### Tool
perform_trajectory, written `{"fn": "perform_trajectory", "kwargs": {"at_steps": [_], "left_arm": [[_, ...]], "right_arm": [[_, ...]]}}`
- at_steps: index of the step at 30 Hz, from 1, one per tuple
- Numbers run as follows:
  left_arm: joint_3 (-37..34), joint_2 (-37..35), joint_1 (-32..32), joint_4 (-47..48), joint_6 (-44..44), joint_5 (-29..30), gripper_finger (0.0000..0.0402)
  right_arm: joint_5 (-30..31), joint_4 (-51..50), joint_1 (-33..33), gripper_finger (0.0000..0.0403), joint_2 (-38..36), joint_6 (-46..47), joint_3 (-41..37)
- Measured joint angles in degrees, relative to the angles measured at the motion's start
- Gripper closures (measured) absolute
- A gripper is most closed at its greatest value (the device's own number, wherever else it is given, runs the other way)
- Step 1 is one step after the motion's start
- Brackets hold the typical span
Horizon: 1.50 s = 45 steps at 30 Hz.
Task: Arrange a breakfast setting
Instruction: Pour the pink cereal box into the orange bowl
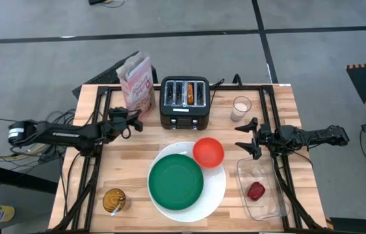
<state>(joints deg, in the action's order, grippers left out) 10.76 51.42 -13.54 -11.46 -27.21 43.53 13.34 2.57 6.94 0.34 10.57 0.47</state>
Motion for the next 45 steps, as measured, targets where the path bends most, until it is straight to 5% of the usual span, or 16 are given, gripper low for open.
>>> {"fn": "perform_trajectory", "kwargs": {"at_steps": [8,28,39,45], "left_arm": [[0.0,-3.3,0.0,7.4,-4.4,-0.7,0.0249],[0.0,4.8,-0.5,-5.2,-3.7,0.8,0.0247],[0.0,13.2,-7.0,-14.5,0.0,-6.1,0.0138],[0.0,21.6,-9.2,-26.9,5.5,-6.9,0.0126]], "right_arm": [[0.0,0.0,0.0,0.0032,0.0,0.0,0.0],[0.0,0.0,0.0,0.0032,0.0,0.0,0.0],[0.0,0.0,0.0,0.0032,0.0,0.0,0.0],[0.0,0.0,0.0,0.0032,0.0,0.0,0.0]]}}
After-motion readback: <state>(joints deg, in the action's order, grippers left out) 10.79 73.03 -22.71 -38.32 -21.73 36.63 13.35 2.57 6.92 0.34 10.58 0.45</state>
